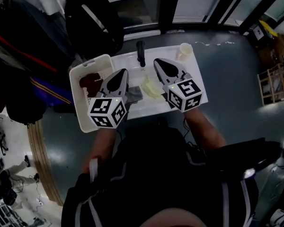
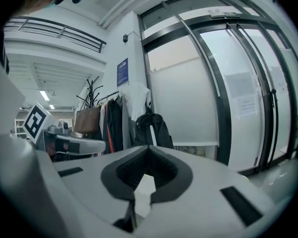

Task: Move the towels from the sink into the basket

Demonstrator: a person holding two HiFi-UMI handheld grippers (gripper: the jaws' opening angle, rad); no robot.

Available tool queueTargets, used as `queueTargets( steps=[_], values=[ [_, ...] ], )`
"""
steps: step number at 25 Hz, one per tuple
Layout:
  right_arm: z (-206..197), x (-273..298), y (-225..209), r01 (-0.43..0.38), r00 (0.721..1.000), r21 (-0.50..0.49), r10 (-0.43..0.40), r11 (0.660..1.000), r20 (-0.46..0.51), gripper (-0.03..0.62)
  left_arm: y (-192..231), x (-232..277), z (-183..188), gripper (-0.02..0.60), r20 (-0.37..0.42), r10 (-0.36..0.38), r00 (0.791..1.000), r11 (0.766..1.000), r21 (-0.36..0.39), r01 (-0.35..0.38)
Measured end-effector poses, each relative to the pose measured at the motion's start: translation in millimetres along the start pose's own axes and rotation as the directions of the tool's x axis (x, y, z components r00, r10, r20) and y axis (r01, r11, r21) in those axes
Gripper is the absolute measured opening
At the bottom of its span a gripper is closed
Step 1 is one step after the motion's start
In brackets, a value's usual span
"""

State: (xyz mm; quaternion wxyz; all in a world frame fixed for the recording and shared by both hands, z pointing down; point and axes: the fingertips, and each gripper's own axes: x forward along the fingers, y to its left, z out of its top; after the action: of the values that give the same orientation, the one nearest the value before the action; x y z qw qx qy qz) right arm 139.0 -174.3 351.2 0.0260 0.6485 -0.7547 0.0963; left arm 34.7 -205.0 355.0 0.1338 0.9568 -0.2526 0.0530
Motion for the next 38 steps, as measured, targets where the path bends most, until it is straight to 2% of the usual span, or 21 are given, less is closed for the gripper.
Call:
queueTargets(
  steps=[3,9,14,26,32,35,38],
  values=[
    [-2,-14,-14,0.007,1.000,0.031,-0.007,1.000,0.004,0.009,-7,6,-4,0.002,0.009,-0.008,1.000,1.000,-0.012,0.008],
    [-2,-26,-41,0.055,0.998,0.060,-0.056,0.997,0.027,0.009,-13,14,-11,0.002,0.012,0.022,1.000,1.000,-0.002,-0.022],
    [-4,-22,-41,0.025,1.000,0.053,-0.025,0.998,0.014,0.009,-19,21,-12,0.002,0.004,-0.010,1.000,1.000,0.002,0.010],
    [-3,-11,-33,-0.011,1.000,0.027,0.011,1.000,0.008,0.009,-13,20,-12,0.002,-0.007,0.011,1.000,0.999,0.033,-0.011],
    [-5,-6,-31,0.002,1.000,0.005,-0.002,1.000,-0.003,0.009,-3,15,-11,0.002,0.000,0.040,0.999,0.999,0.002,-0.040],
    [-14,-6,-33,0.044,0.999,-0.003,-0.044,0.999,-0.030,0.011,3,11,-19,0.002,-0.036,0.087,0.996,0.996,0.002,-0.087],
    [-31,-8,-29,0.054,0.995,-0.012,-0.055,0.998,-0.084,0.011,1,8,-34,0.002,-0.077,0.074,0.994,0.997,-0.015,-0.075]
  ],
)
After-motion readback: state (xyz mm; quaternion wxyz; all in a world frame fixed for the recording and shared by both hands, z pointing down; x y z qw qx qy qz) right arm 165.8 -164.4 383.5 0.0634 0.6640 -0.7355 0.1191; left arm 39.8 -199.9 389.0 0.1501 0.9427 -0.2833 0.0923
